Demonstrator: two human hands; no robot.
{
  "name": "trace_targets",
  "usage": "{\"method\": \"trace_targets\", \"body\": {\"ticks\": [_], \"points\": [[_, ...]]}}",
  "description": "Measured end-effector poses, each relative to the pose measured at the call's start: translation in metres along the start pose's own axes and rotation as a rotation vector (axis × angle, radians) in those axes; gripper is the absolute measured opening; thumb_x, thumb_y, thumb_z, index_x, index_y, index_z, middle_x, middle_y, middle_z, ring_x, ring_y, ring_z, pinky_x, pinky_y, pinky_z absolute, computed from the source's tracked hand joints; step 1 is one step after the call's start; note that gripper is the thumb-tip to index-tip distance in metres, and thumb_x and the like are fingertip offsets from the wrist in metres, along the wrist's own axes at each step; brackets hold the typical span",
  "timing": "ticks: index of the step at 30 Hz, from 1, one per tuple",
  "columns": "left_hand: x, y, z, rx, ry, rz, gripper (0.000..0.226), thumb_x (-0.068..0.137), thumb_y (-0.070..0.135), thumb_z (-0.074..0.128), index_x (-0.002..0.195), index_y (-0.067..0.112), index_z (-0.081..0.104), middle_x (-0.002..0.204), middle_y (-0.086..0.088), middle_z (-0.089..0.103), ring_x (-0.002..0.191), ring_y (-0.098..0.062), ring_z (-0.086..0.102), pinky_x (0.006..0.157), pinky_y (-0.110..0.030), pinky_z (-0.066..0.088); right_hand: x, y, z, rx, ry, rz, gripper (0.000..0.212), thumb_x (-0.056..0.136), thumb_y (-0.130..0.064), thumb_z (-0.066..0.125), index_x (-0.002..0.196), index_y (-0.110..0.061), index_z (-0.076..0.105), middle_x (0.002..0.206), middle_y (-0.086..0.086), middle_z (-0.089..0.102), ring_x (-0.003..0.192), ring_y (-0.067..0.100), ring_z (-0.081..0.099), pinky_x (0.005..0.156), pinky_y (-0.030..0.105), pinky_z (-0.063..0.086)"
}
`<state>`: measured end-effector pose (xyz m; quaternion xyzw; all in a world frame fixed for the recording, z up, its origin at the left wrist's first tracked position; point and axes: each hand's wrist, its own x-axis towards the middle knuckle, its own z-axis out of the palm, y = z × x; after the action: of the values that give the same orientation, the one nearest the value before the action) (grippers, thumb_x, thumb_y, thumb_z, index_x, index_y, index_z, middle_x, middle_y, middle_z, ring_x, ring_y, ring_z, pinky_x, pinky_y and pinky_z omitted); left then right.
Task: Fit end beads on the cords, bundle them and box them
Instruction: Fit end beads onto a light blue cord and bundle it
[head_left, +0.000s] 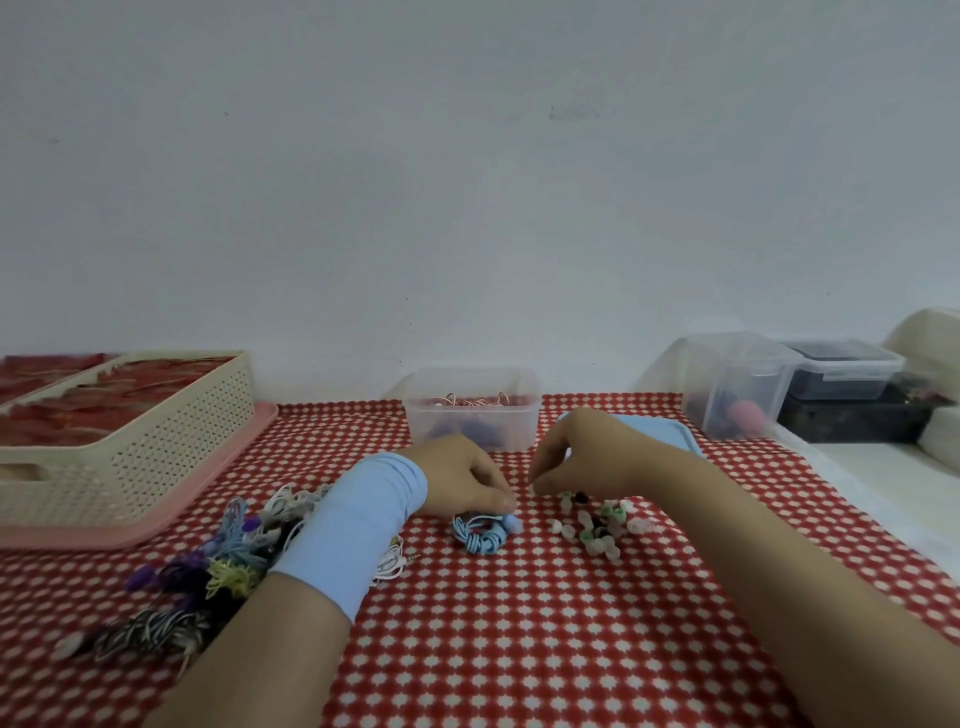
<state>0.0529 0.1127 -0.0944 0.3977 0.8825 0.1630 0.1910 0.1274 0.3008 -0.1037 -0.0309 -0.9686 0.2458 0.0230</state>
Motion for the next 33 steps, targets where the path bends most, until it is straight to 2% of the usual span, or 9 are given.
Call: {"method": "trace_targets", "body": {"ticks": [5,9,14,17,20,23,26,30,33], "points": [[-0.006,-0.004,-0.009,0.033,-0.049,-0.039,0.026,0.095,0.038,0.058,0.116,0.03,0.072,0.12,0.011,0.066,0.105,-0.008,0.061,0.099,-0.028,0.048,-0.003,0.002,-0.005,-0.024,-0.043,0.018,0.02,0.092,-0.016,0.071,0.104,-0.028,0.081,0.104,-0.016,0.076,0.094,-0.001,0.066,0.094,0.021,0.052],[-0.007,-0.01,-0.012,0.021,-0.079,-0.011,0.027,0.092,0.02,0.066,0.117,0.028,0.072,0.11,0.013,0.071,0.098,0.001,0.065,0.094,-0.019,0.049,-0.004,0.002,-0.008,-0.008,0.049,0.022,0.024,0.094,-0.01,0.068,0.107,-0.026,0.079,0.111,-0.011,0.075,0.097,0.001,0.066,0.094,0.02,0.051],[-0.001,-0.015,-0.008,-0.087,0.169,0.032,0.019,0.089,0.021,0.071,0.105,0.029,0.074,0.09,0.022,0.068,0.089,0.006,0.063,0.086,-0.015,0.047,-0.004,-0.005,-0.003,-0.028,-0.039,-0.015,0.023,0.089,-0.015,0.075,0.104,-0.032,0.08,0.107,-0.017,0.074,0.096,-0.001,0.065,0.088,0.017,0.048],[0.003,-0.015,-0.002,-0.234,0.322,0.071,0.023,0.087,0.014,0.072,0.106,0.026,0.073,0.096,0.014,0.072,0.084,0.005,0.066,0.081,-0.01,0.051,-0.004,-0.008,0.001,-0.078,-0.08,-0.025,0.019,0.088,-0.024,0.077,0.106,-0.031,0.08,0.109,-0.018,0.074,0.1,0.0,0.064,0.092,0.018,0.046],[0.004,-0.014,0.002,-0.316,0.357,0.104,0.033,0.084,0.009,0.075,0.113,0.025,0.071,0.1,0.016,0.07,0.087,0.004,0.066,0.07,-0.002,0.047,-0.004,-0.001,-0.006,-0.019,-0.007,-0.022,0.018,0.091,-0.019,0.073,0.099,-0.033,0.08,0.104,-0.02,0.073,0.096,-0.002,0.064,0.091,0.019,0.048],[0.006,-0.014,0.006,-0.399,0.332,0.101,0.033,0.084,0.004,0.073,0.112,0.02,0.072,0.1,0.011,0.073,0.086,0.0,0.07,0.076,-0.008,0.052,-0.006,0.008,-0.019,-0.016,0.029,-0.016,0.023,0.087,-0.016,0.076,0.084,-0.038,0.079,0.093,-0.023,0.074,0.089,-0.005,0.066,0.086,0.019,0.05],[0.008,-0.013,0.01,-0.453,0.359,0.087,0.022,0.086,0.004,0.071,0.102,0.019,0.075,0.086,0.005,0.076,0.079,-0.006,0.073,0.083,-0.021,0.057,-0.013,0.007,-0.03,-0.071,-0.1,0.014,0.028,0.085,-0.014,0.078,0.076,-0.04,0.077,0.085,-0.024,0.074,0.085,-0.006,0.067,0.081,0.015,0.05],[0.008,-0.009,0.016,-0.508,0.383,0.116,0.018,0.087,0.005,0.07,0.095,0.021,0.074,0.082,0.003,0.076,0.076,-0.006,0.073,0.075,-0.014,0.055,-0.017,0.003,-0.032,-0.145,-0.295,0.069,0.025,0.083,-0.015,0.08,0.088,-0.04,0.081,0.09,-0.027,0.074,0.09,-0.004,0.067,0.083,0.015,0.048],[0.009,-0.007,0.021,-0.531,0.406,0.118,0.019,0.088,0.005,0.069,0.091,0.024,0.073,0.082,0.004,0.076,0.077,-0.006,0.073,0.079,-0.018,0.056,-0.015,0.004,-0.027,-0.194,-0.333,0.079,0.022,0.084,-0.018,0.08,0.096,-0.038,0.081,0.075,-0.038,0.068,0.083,-0.008,0.063,0.08,0.013,0.044]]}}
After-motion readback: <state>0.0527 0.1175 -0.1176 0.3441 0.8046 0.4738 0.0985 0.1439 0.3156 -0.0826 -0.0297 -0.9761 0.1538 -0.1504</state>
